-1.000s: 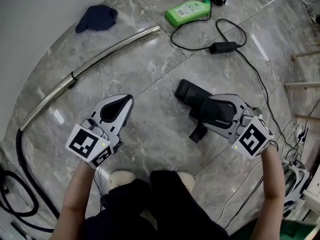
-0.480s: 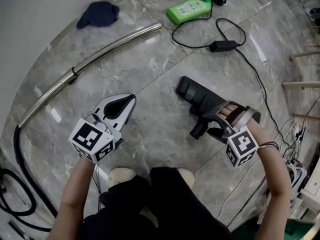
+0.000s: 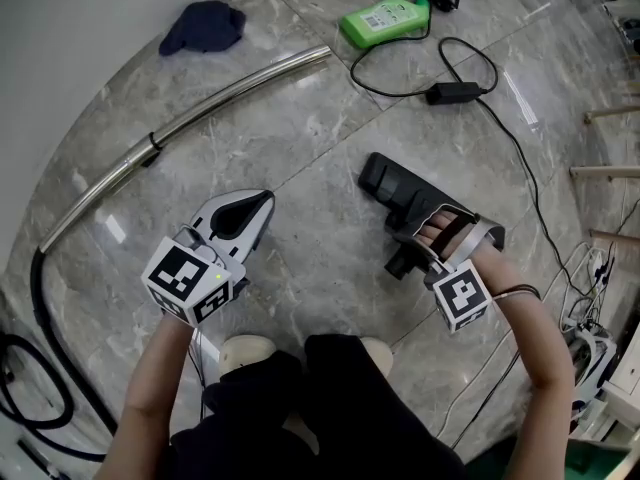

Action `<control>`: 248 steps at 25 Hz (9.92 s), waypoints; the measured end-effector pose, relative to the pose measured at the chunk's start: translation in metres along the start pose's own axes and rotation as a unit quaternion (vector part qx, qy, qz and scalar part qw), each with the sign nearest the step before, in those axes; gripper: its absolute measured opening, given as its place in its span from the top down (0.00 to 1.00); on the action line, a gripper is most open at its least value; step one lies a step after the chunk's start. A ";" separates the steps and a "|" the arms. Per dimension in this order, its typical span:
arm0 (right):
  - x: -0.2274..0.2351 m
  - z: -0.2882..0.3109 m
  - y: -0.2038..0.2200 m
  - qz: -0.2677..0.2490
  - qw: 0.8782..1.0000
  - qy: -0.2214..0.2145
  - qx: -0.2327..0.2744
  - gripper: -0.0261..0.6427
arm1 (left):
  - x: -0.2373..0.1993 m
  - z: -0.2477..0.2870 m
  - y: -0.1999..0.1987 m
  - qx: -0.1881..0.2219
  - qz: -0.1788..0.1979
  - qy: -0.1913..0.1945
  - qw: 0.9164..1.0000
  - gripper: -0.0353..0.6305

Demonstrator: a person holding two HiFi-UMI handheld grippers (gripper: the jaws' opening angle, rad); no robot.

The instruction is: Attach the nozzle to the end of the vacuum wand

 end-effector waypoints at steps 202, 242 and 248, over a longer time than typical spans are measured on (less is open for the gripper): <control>0.077 -0.115 0.055 0.631 0.482 0.431 0.429 0.94 | 0.026 0.032 -0.058 0.031 0.079 -0.038 0.996 0.93; 0.174 -0.782 -0.086 0.608 0.531 0.394 0.439 0.94 | 0.189 -0.279 -0.671 0.071 0.033 -0.124 0.989 0.93; 0.168 -0.841 -0.104 0.605 0.496 0.410 0.468 0.94 | 0.208 -0.321 -0.702 0.099 0.027 -0.142 0.984 0.93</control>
Point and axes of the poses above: the fingertips, and each gripper's own axes: z forward along the fingers, x to its right, y out of its underside, the point moved 4 cm from there along -z, backward along the fingers, and after that the axes turned 11 degrees about -y, right-handed, at the moved point
